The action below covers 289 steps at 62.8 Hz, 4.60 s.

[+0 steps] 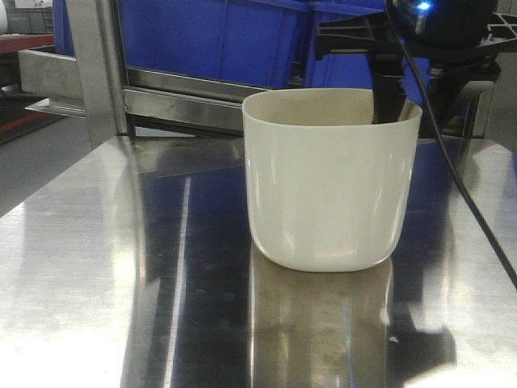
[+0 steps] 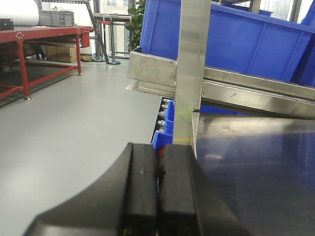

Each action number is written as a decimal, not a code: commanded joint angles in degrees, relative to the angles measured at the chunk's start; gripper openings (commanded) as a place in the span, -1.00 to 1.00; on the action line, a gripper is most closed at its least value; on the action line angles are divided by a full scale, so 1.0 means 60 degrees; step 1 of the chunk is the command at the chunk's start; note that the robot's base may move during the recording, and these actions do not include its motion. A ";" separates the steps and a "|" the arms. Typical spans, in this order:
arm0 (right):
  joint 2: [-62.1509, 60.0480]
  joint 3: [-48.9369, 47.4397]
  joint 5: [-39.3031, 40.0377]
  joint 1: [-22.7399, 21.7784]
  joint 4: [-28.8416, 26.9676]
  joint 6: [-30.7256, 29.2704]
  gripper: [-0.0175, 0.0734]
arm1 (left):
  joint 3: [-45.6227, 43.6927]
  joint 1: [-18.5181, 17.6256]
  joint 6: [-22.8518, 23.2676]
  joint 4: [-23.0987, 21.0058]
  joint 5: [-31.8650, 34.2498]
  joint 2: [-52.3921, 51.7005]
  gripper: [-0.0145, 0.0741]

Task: Move white bin to right shelf second layer
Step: 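Reach the right gripper down and pinch the white bin's rim, then lift the white bin off the steel table with the right gripper, then drive the base away from the table holding the bin in the right gripper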

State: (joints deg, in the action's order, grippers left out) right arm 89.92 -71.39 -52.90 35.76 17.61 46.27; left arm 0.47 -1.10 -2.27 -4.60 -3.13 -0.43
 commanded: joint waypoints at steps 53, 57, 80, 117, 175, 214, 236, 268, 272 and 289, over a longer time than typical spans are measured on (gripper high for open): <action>-0.5004 0.3532 0.1951 -0.5361 -0.2584 -0.6066 -0.51 | 0.0261 -0.0058 0.0050 -0.0050 0.0772 -0.0145 -0.48; -0.5494 0.3869 0.2125 -0.5977 -0.2934 -0.6720 -0.51 | 0.0261 -0.0058 0.0050 -0.0050 0.0772 -0.0145 -0.48; -0.8252 0.4712 0.2024 -0.6550 -0.3258 -0.7530 -0.50 | 0.0261 -0.0058 0.0050 -0.0050 0.0772 -0.0145 -0.48; -0.9648 0.5250 0.1585 -0.6550 -0.3258 -0.7530 -0.51 | 0.0261 -0.0058 0.0050 -0.0050 0.0772 -0.0145 -0.48; -0.9648 0.5250 0.1585 -0.6550 -0.3258 -0.7530 -0.51 | 0.0261 -0.0058 0.0050 -0.0050 0.0772 -0.0145 -0.48; -0.9648 0.5250 0.1585 -0.6550 -0.3258 -0.7530 -0.51 | 0.0261 -0.0058 0.0050 -0.0050 0.0772 -0.0145 -0.48; -0.9648 0.5250 0.1585 -0.6550 -0.3258 -0.7530 -0.51 | 0.0261 -0.0058 0.0050 -0.0050 0.0772 -0.0145 -0.48; -0.9648 0.5250 0.1585 -0.6550 -0.3258 -0.7530 -0.51 | 0.0261 -0.0058 0.0050 -0.0050 0.0772 -0.0145 -0.48; -0.9648 0.5250 0.1585 -0.6550 -0.3258 -0.7530 -0.51 | 0.0261 -0.0058 0.0050 -0.0050 0.0772 -0.0145 -0.48; -0.9648 0.5250 0.1585 -0.6550 -0.3258 -0.7530 -0.51 | 0.0261 -0.0058 0.0050 -0.0050 0.0772 -0.0145 -0.48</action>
State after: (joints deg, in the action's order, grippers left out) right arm 32.09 -38.15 -48.05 -3.15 -1.68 1.34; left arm 0.47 -1.10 -2.27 -4.60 -3.13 -0.43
